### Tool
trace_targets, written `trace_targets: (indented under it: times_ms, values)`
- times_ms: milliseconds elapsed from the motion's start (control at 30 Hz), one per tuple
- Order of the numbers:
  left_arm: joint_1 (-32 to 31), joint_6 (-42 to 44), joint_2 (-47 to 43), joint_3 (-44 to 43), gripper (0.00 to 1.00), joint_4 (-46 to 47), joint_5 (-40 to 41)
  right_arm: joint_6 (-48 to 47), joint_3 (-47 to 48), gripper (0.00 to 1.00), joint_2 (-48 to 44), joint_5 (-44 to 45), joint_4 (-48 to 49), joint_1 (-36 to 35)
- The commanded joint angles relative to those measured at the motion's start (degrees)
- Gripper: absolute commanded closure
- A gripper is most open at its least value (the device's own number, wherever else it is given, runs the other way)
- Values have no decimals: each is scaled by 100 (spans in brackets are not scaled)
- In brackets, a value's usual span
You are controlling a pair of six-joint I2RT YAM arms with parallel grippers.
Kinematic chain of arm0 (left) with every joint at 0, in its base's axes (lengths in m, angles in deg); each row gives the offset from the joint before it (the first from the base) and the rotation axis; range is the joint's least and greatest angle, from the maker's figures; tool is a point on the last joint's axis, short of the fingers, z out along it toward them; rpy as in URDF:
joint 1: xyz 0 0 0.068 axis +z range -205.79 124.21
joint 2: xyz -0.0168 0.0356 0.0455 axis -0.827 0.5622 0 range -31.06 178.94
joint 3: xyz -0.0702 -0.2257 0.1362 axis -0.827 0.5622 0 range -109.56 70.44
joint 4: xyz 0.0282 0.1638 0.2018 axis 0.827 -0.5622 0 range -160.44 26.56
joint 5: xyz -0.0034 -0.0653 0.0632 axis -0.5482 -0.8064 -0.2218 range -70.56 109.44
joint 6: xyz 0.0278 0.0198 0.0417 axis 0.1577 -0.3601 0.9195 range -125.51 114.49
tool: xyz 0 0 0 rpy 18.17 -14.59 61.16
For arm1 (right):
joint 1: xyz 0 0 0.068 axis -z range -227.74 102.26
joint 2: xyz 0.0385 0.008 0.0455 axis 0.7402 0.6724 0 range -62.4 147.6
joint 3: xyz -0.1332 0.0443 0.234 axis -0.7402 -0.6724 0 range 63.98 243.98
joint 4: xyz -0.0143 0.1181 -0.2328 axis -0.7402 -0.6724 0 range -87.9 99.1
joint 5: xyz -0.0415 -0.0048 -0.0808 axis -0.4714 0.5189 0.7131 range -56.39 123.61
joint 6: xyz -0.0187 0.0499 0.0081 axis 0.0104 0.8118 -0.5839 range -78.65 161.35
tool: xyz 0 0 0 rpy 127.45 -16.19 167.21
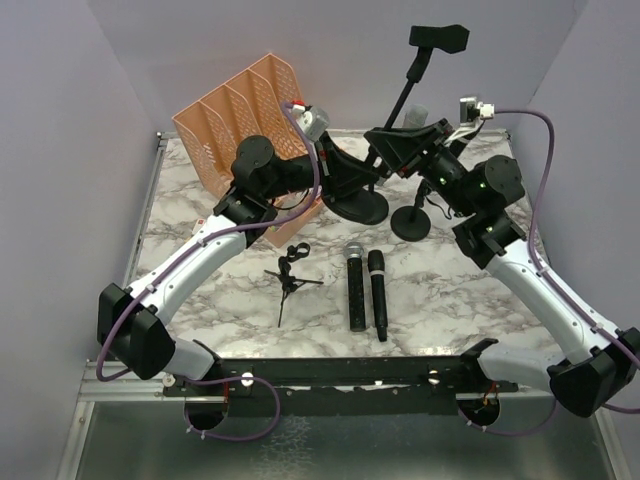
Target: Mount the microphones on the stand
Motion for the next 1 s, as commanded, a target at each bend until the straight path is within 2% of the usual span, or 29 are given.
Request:
trace_targets:
  times_ms: [0, 167, 267, 300, 367, 433, 467, 533, 633, 767, 900, 967]
  values:
    - [18, 709, -44, 84, 100, 329, 1983, -600, 375, 99, 108, 1604, -1288, -382]
    - [-67, 1034, -61, 240, 100, 329, 2543, -560, 1073, 99, 437, 3443, -2471, -932]
    - [-76, 1028, -51, 285, 100, 329, 2568, -402, 1279, 99, 573, 3370, -2763, -960]
    - [-75, 1018, -52, 307, 100, 325, 2537, -383, 1283, 92, 574, 3137, -2714, -953]
    - [-77, 975, -89, 359, 100, 320, 2419, -379, 1200, 58, 481, 2738, -2532, -944]
    - [-70, 880, -144, 391, 100, 320, 2166, -334, 970, 39, 259, 2317, -2214, -859]
    - [-68, 818, -177, 413, 100, 320, 2004, -234, 814, 30, 69, 2137, -2079, -769]
    - [-59, 688, -259, 429, 100, 320, 1607, 24, 457, 23, -234, 1606, -1735, -485]
    - [-42, 447, -366, 394, 100, 326, 871, 364, -93, 20, -597, 664, -1191, 8]
    - [-41, 122, -472, 289, 100, 399, -179, 680, -617, 20, -896, -106, -535, 362]
    - [-41, -142, -534, 163, 100, 568, -789, 861, -768, 24, -958, -959, 204, 497]
    - [-46, -258, -540, 88, 100, 664, -1004, 868, -675, 30, -867, -1307, 340, 505]
